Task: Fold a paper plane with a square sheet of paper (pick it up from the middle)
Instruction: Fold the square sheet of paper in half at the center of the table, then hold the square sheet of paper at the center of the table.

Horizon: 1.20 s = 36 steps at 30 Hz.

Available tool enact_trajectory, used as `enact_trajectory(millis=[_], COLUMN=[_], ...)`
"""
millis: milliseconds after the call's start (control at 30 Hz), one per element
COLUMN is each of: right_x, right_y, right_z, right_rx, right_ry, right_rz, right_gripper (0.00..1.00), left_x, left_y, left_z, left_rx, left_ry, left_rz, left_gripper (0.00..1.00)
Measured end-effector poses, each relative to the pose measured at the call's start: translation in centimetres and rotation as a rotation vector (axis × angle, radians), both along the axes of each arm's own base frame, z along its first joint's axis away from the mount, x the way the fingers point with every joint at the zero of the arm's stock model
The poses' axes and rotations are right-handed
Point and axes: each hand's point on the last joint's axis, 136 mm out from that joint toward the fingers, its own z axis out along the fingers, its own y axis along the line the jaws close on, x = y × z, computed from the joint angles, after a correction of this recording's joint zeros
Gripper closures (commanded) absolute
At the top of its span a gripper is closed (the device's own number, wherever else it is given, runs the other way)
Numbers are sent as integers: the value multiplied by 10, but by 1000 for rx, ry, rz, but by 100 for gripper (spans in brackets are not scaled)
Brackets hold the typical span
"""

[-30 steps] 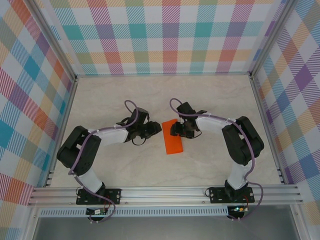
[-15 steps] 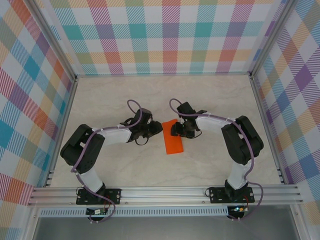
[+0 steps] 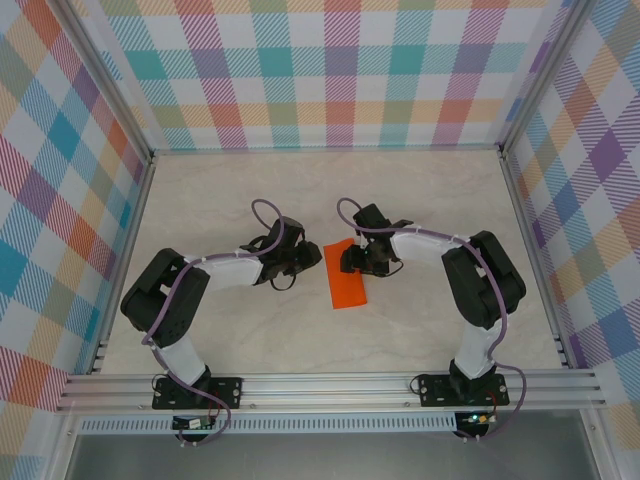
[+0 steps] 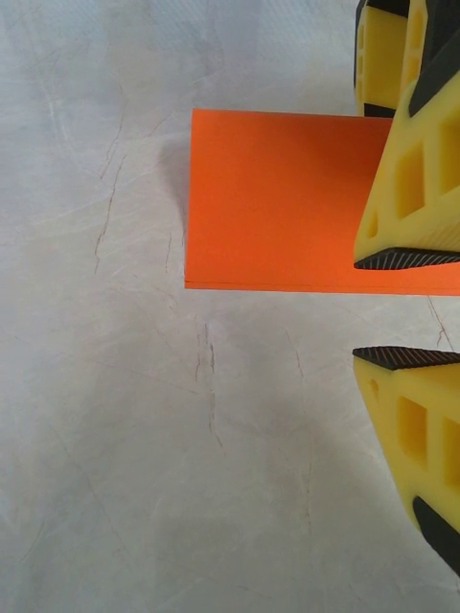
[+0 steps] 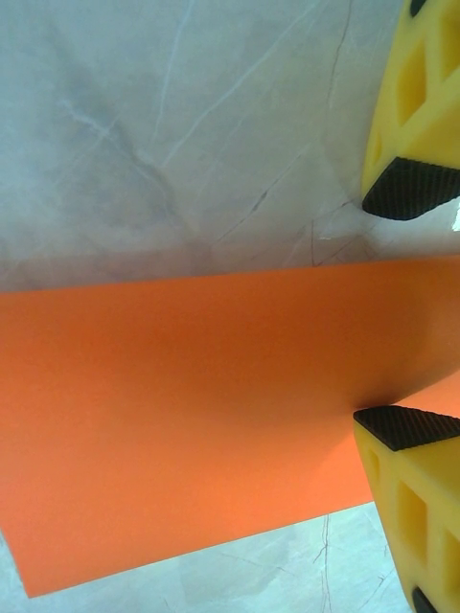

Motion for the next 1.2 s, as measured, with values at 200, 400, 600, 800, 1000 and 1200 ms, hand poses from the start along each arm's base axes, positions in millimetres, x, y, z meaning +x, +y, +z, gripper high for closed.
enact_trajectory(millis=[200, 400, 600, 800, 1000, 1200], right_x=[0, 0, -1, -3, -3, -3], right_y=[0, 0, 0, 0, 0, -1], right_z=[-1, -2, -4, -5, -6, -6], right_rx=[-4, -8, -15, -20, -26, -34], right_ry=[4, 8, 20, 26, 26, 24], right_rz=[0, -1, -1, 1, 2, 3], right_gripper=[38, 38, 37, 37, 37, 38], left_x=[-2, -2, -4, -4, -2, 0], left_y=[-7, -21, -29, -36, -41, -49], left_z=[-2, -5, -8, -11, -9, -10], left_rx=[-28, -75, -111, -129, -143, -133], left_ry=[15, 35, 54, 73, 76, 77], left_rz=[-25, -69, -93, -116, -131, -154], left_gripper=[75, 81, 90, 96, 100, 100])
